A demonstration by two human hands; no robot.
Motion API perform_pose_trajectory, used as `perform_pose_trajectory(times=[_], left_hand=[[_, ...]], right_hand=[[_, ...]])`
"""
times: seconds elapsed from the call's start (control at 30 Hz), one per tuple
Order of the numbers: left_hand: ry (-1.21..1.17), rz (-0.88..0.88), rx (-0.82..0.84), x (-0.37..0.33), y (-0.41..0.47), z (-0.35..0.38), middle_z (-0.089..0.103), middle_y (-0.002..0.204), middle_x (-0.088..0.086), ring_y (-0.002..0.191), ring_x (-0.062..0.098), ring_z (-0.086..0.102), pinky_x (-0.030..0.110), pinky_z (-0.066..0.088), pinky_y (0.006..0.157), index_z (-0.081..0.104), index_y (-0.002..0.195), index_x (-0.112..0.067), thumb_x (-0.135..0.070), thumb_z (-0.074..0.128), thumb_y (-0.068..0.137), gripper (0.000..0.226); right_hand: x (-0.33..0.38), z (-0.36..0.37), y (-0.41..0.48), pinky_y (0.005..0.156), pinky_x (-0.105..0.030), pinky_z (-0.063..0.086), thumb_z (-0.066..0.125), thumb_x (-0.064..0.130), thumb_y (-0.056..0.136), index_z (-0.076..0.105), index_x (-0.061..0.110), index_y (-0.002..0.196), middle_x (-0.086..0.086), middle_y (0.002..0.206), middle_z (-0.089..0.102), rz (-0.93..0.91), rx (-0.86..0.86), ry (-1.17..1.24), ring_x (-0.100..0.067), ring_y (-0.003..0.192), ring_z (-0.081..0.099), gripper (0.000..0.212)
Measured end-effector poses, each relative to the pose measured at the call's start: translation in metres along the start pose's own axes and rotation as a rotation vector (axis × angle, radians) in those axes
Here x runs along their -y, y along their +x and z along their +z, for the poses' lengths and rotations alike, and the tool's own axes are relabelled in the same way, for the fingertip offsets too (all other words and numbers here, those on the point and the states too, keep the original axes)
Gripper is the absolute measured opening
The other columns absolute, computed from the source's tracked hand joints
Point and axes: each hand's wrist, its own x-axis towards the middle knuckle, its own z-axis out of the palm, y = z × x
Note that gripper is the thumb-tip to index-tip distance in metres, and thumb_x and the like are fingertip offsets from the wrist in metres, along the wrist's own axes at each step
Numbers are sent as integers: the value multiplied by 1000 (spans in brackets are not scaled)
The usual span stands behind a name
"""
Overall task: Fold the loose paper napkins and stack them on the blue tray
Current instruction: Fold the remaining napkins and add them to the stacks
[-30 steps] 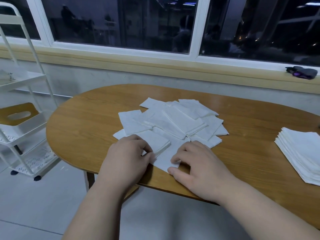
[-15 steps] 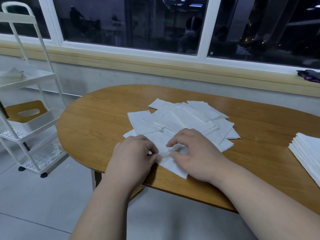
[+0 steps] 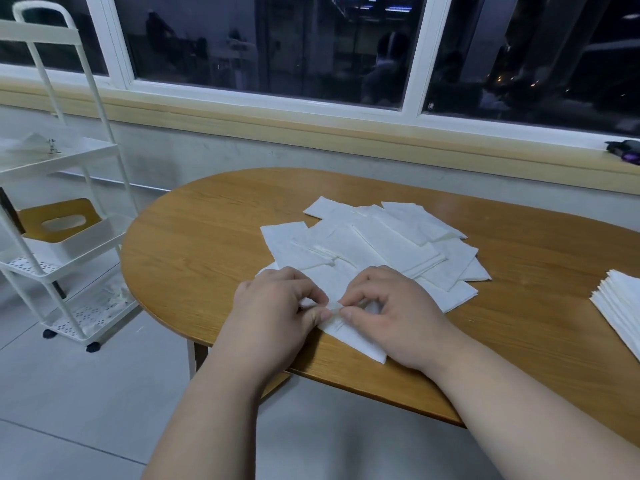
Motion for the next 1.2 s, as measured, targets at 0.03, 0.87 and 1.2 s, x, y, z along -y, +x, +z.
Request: perform_pose_trajectory(times=[0.03,0.87,1.2], left_hand=[[17,0,12,0,0,0,59,98,-25,104,-2,46,35,35,97,63,79,-44,-43,71,85,11],[-2,-73,-163,-6,1,-4,52,118,-28,125,2,42,30,21,105,57,126,-41,-37,54,97,30],[-560,-120,-14,-66,-11,1,71,81,-6,77,13,65,35,51,71,69,84,-28,-30,59,93,13]], right_hand=[[0,-1,-1,84,-12,37,73,32,87,73,36,83,23,92,61,4,6,2,3,102,52,6],[23,-37,-11,72,-11,44,69,16,90,72,31,76,16,88,70,3,-367,371,-4,84,62,20],[11,-89,-74,66,-36,50,58,21,96,67,12,97,-15,85,70,188,-543,504,-21,72,64,13]])
